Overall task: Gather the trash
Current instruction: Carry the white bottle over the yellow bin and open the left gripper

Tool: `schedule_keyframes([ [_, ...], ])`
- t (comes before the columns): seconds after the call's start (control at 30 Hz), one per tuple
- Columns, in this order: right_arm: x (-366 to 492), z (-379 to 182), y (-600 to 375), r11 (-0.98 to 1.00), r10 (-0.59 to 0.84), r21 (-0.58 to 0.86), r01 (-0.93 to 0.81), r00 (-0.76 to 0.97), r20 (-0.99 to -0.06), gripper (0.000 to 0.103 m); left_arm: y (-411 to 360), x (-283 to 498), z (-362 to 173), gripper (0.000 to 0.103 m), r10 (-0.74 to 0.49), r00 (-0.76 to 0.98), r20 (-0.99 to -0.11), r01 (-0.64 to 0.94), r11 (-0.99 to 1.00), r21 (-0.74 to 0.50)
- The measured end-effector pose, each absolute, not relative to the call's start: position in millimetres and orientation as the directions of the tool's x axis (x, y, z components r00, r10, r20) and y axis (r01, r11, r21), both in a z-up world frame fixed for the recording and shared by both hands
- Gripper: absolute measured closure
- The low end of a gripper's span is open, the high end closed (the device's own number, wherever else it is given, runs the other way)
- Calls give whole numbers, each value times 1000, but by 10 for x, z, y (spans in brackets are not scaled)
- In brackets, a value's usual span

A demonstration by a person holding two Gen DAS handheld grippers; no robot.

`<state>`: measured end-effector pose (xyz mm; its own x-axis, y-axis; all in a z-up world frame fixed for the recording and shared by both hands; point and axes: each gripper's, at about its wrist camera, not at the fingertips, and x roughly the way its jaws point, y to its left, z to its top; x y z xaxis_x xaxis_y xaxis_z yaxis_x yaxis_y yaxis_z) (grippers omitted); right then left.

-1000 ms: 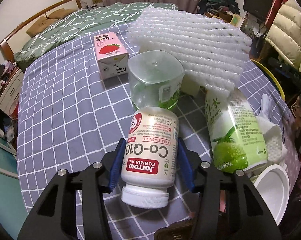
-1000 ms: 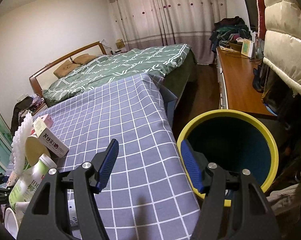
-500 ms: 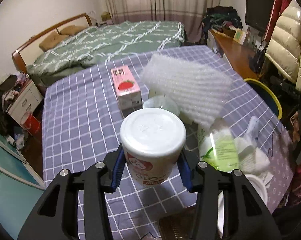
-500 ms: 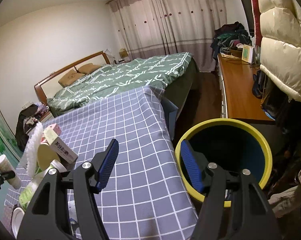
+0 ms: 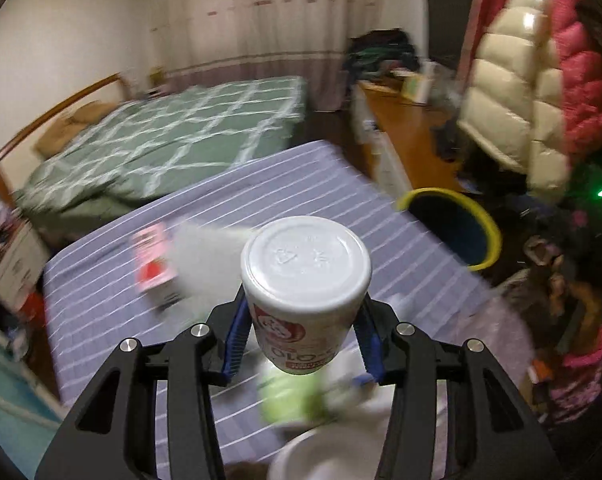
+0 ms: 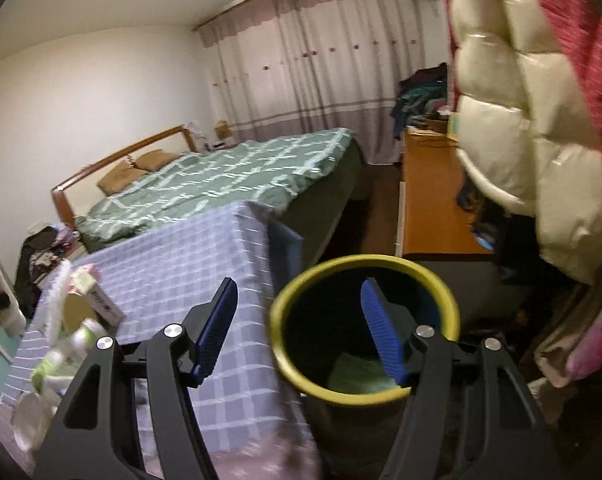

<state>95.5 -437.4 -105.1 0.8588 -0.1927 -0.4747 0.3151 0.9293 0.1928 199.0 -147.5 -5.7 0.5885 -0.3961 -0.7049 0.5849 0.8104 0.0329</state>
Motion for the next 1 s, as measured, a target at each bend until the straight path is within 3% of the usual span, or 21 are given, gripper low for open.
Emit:
schedule_keyframes([
  [0.33,482,-1152,-4942,874,-285,227,431,830,-479,41,-3185,2215,-105,56,-532,397,-748,782,623,-29],
  [0.57,328,-1222,-5153,850,-296,261,457,825,-482,41,-4220,2384,-575,56,-522,285,-804,831,552,-64],
  [0.8,249,-1268,-5252,837,-299,278,471,819,-490,37,-4757,2475,-1080,56,-452,251,-856,836,547,-44],
  [0.83,241,-1267,-5258,837,-299,278,472,819,-490,37,-4789,2490,-1115,53,-450,249,-858,833,551,-48],
  [0.87,237,-1261,-5263,837,-300,277,473,819,-490,37,-4806,2498,-1131,40,-445,255,-859,830,556,-41],
  [0.9,235,-1258,-5263,836,-302,277,473,819,-488,37,-4790,2511,-1131,35,-445,263,-856,827,561,-38],
  [1.0,263,-1249,-5234,837,-298,281,469,823,-484,37,-4741,2528,-1055,31,-461,278,-843,819,572,-43],
])
